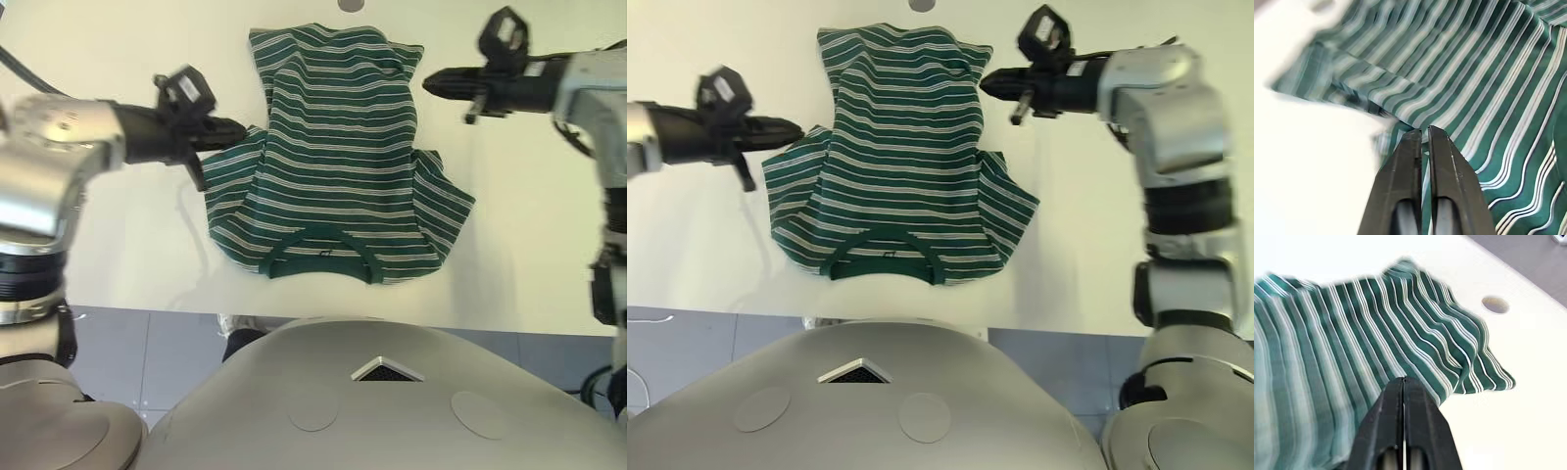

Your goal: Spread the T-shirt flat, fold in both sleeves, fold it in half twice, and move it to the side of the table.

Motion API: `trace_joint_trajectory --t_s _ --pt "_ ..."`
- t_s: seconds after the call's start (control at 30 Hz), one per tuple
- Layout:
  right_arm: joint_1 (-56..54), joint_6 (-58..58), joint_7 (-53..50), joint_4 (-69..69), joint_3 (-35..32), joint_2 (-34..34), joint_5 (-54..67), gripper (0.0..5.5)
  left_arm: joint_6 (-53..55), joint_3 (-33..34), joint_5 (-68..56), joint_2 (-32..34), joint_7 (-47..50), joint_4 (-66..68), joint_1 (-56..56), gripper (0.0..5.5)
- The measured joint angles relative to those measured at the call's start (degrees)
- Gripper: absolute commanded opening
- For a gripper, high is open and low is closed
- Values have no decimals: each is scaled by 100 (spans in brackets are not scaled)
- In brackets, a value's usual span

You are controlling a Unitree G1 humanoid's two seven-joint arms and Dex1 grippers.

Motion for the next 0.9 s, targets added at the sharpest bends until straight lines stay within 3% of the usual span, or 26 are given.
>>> trace_joint_trajectory --t_s 0.07,0.2,0.3,0.5,0.73,0.9 --pt "-192 -486 -318 618 196 420 -447 0 -240 -412 421 -68 122 357 1 3" --pt "-290 -1144 -575 1453 53 535 -782 0 -498 -842 930 18 144 585 217 3" --pt "-845 -1926 -1043 2947 5 951 -1171 0 -678 -918 1073 448 -6 269 595 3" --pt "-1486 -2916 -1437 5227 -161 1597 -1590 0 -872 -987 1199 372 11 520 444 3" --pt "-1903 -3332 -2027 6179 -209 1892 -2058 0 -882 -1002 1291 407 -35 451 489 3" --pt "-1994 -3329 -2442 6446 -188 1690 -2503 0 -900 -862 1305 641 -52 310 756 3"
